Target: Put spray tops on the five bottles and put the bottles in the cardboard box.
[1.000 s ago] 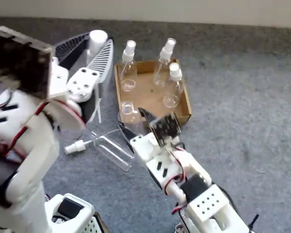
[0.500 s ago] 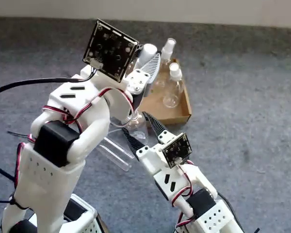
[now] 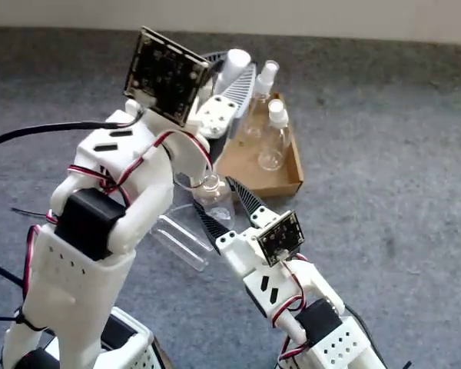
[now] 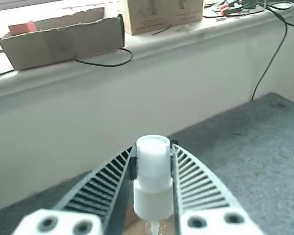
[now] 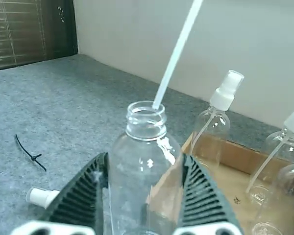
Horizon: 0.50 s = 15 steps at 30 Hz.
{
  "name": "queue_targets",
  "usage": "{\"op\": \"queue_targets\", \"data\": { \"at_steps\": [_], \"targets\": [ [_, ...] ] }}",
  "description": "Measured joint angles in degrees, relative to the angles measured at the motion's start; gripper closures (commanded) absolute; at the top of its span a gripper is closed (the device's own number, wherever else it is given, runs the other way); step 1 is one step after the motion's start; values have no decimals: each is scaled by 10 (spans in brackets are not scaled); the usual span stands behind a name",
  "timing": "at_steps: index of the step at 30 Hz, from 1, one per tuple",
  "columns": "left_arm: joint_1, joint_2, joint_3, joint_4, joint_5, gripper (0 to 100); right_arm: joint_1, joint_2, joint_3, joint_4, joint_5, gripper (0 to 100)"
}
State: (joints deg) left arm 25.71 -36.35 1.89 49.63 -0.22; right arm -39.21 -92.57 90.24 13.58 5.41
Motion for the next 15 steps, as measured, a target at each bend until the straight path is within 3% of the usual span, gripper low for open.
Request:
{"op": "queue_targets", "data": {
  "at_steps": [15],
  "targets": [
    [-18,-4,112,-2,0,996,0,0,0,0,0,994]
  ]
}}
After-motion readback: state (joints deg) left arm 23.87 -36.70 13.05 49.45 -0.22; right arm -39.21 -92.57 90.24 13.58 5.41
